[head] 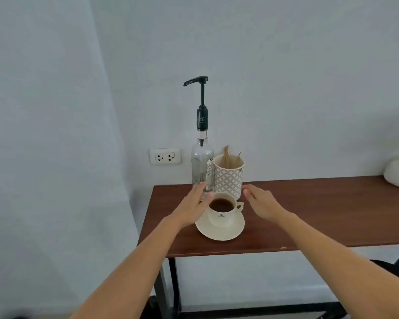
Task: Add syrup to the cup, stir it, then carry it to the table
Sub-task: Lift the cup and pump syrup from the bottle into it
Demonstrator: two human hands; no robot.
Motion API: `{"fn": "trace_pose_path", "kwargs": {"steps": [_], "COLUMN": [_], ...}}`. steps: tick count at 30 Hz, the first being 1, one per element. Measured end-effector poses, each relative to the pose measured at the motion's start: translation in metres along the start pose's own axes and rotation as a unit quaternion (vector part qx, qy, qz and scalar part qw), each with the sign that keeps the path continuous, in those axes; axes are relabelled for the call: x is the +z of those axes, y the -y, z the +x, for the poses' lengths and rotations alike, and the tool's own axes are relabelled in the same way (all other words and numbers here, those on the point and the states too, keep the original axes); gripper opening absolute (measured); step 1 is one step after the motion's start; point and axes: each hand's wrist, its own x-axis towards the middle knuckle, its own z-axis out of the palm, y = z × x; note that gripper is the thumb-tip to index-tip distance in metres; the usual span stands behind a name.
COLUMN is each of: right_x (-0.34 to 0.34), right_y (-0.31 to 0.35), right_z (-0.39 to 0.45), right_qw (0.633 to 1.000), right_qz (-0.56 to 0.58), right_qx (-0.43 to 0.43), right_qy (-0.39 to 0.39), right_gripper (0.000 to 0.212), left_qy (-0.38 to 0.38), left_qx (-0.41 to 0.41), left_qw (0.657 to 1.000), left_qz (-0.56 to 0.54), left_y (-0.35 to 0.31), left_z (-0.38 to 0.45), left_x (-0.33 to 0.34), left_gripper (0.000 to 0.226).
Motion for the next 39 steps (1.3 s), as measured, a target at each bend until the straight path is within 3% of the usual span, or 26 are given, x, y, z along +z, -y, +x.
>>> {"fn": "trace_pose_path", "kwargs": {"steps": [5, 9, 10, 15, 25, 28, 30, 33, 36, 39], "right_x": [0.024, 0.028, 0.028, 0.023, -0.034, -0.059, -0.076, -0.101, -0.117, -0.123], "right_y": [-0.007, -0.013, -0.016, -0.021, 0.046, 0.078, 0.102, 0.146, 0.19, 0.224], "right_z": [0.007, 0.014, 0.016, 0.024, 0.05, 0.067, 0.083, 0.11, 0.139, 0.159], "right_qw": [0.997, 0.989, 0.987, 0.982, 0.964, 0.96, 0.958, 0.951, 0.94, 0.928], "right_qz": [0.073, 0.14, 0.151, 0.167, 0.193, 0.221, 0.239, 0.237, 0.294, 0.35], "right_qx": [-0.012, -0.03, -0.035, -0.052, -0.141, -0.151, -0.158, -0.179, -0.16, -0.118], "right_qy": [0.018, 0.038, 0.044, 0.069, 0.118, 0.077, 0.005, -0.082, -0.066, -0.046], "right_gripper": [0.036, 0.036, 0.036, 0.034, 0.038, 0.027, 0.022, 0.037, 0.05, 0.048], "left_qy": [0.003, -0.063, -0.087, -0.186, -0.247, -0.262, -0.275, -0.293, -0.303, -0.304], "left_qx": [-0.011, -0.026, -0.025, 0.003, 0.026, 0.028, 0.025, 0.024, 0.015, 0.01], "left_qw": [0.995, 0.988, 0.985, 0.976, 0.963, 0.959, 0.956, 0.95, 0.946, 0.945], "left_qz": [-0.096, -0.141, -0.148, -0.115, -0.108, -0.105, -0.1, -0.107, -0.111, -0.118], "left_y": [0.006, 0.012, 0.014, 0.014, -0.03, -0.05, -0.064, -0.08, -0.093, -0.102], "left_z": [0.001, 0.01, 0.012, 0.015, 0.013, 0.017, 0.022, 0.031, 0.041, 0.05], "left_x": [0.037, 0.06, 0.066, 0.078, 0.003, -0.036, -0.063, -0.1, -0.13, -0.153], "left_gripper": [0.084, 0.13, 0.132, 0.095, 0.089, 0.09, 0.095, 0.101, 0.101, 0.097]}}
